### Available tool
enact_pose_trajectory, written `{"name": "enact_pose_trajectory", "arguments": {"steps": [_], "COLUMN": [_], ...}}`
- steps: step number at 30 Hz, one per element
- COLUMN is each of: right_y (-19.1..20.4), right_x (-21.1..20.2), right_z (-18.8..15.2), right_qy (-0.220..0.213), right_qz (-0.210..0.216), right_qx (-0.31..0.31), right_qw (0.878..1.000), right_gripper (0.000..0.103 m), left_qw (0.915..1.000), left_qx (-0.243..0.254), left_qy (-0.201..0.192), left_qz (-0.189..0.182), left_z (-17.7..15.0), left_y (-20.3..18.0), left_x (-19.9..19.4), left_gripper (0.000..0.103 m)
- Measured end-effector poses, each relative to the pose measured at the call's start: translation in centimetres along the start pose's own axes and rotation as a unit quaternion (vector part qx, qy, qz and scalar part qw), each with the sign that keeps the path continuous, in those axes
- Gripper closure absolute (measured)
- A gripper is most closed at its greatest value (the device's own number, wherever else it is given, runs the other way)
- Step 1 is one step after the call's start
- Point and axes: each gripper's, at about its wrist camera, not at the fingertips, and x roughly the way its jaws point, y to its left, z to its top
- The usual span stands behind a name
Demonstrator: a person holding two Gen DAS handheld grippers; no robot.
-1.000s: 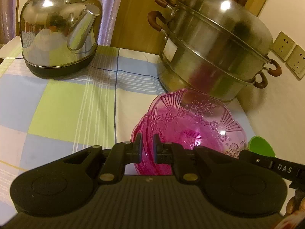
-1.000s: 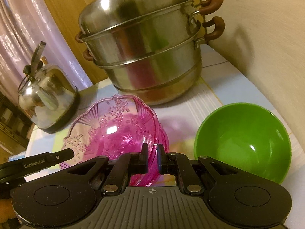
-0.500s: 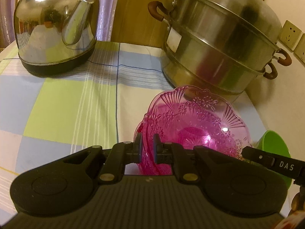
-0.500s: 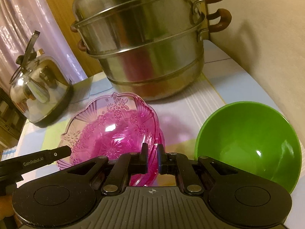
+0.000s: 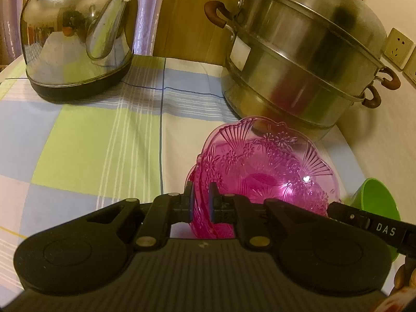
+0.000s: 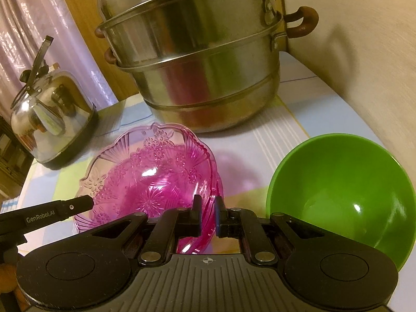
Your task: Organize plates and bowls
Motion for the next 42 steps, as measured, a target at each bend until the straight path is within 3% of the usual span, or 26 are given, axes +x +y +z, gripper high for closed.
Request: {"name": "enact_pose_trajectory", "arguments": {"steps": [19, 22, 24, 25, 26, 42], "right_y": [0.1, -0.1, -0.1, -0.1, -0.2, 0.4], "right_x": [0.5, 0.7, 0.7, 0.6, 0.3, -0.1], "right_z": [-0.1, -0.1, -0.1, -0.1, -0.1, -0.1], "right_qy": [0.005, 0.006, 0.003, -0.005, -0.012, -0.022], "right_qz": [-0.001, 0.011, 0.02, 0.02, 0.023, 0.027], "right_qx": [-0.001, 0.006, 0.009, 0.009, 0.011, 0.003], "right_qw": [1.0, 1.0, 1.0, 1.0, 1.0, 0.999], "right_gripper": [0.094, 0.094, 0.079, 0.052, 0.04, 0.04], "left_qw": [1.0, 0.9999, 0.9999, 0.9999, 0.9999, 0.9998], "left_qx": [0.0, -0.007, -0.005, -0.006, -0.006, -0.012], "left_qy": [0.001, 0.0, -0.005, -0.007, -0.009, -0.011], "left_qz": [0.003, 0.008, 0.01, 0.011, 0.01, 0.009], "left_z": [0.0, 0.1, 0.1, 0.2, 0.2, 0.3], "left_y": [0.0, 0.1, 0.1, 0.2, 0.2, 0.8], "left_x": [0.1, 0.3, 0.1, 0.0, -0.1, -0.5], "left_gripper": [0.094, 0.073, 0.072, 0.072, 0.072, 0.071]}}
